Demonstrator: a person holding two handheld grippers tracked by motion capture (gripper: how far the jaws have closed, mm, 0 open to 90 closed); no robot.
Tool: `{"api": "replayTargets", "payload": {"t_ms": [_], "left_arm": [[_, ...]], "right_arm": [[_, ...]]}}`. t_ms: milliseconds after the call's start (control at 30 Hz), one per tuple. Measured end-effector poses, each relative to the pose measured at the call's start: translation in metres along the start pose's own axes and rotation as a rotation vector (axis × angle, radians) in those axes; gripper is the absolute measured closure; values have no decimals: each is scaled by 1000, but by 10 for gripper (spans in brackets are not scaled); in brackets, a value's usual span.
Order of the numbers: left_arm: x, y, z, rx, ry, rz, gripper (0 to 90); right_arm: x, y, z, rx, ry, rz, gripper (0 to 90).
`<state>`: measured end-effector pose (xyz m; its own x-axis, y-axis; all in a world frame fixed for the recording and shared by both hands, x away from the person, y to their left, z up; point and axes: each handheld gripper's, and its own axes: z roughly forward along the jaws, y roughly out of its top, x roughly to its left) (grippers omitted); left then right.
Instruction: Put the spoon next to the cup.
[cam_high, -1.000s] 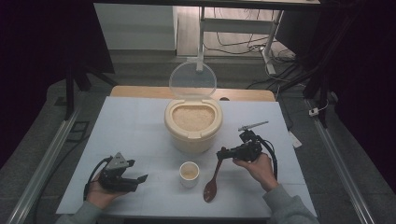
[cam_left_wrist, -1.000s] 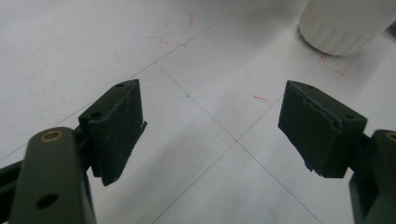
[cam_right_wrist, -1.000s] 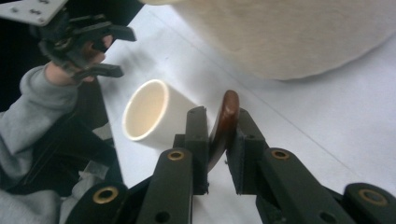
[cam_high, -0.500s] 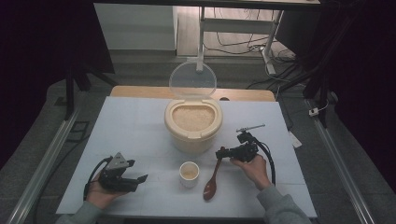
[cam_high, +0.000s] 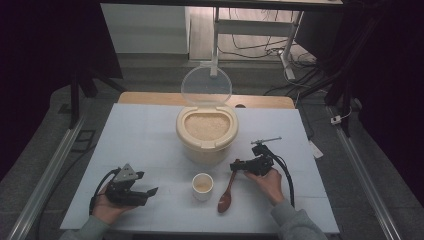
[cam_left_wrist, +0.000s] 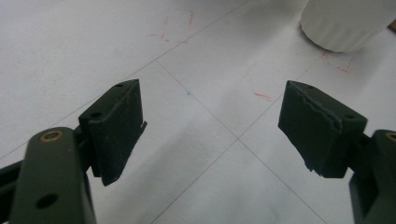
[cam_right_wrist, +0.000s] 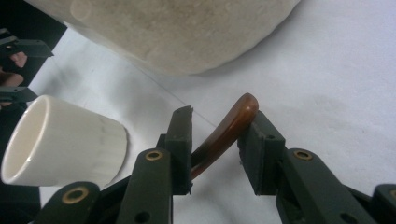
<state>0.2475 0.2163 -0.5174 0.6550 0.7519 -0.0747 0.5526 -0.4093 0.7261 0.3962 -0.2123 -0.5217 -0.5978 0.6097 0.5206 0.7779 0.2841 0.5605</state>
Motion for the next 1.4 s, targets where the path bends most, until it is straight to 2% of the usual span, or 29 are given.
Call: {"api": "replayTargets", "payload": {"t_ms": [133, 433, 533, 667, 767, 867, 933, 1100, 1400], "left_arm": [[0, 0, 0, 0, 0, 0, 220], [0, -1, 0, 1, 1, 1, 220], [0, -1, 0, 1, 2, 2, 220], [0, -1, -1, -2, 2, 0, 220], [0, -1, -1, -4, 3, -2, 220], [0, -1, -1, -4, 2, -2, 220], [0, -1, -1, -6, 1, -3, 220], [0, -1, -2, -7, -1, -5, 219], [-1, -1, -3, -13, -2, -5, 219]], "right_arm": [[2, -1, 3, -3, -28, -12, 620], [4, -2, 4, -34, -108, -40, 471], [5, -1, 3, -54, -138, -57, 386], [7, 0, -4, -109, -187, -78, 332], [10, -2, -12, -133, -192, -134, 333], [15, -6, -19, -132, -189, -203, 339], [18, -10, -24, -137, -182, -232, 344], [23, -22, -38, -151, -177, -279, 349], [22, -49, -67, -172, -169, -318, 359]]}}
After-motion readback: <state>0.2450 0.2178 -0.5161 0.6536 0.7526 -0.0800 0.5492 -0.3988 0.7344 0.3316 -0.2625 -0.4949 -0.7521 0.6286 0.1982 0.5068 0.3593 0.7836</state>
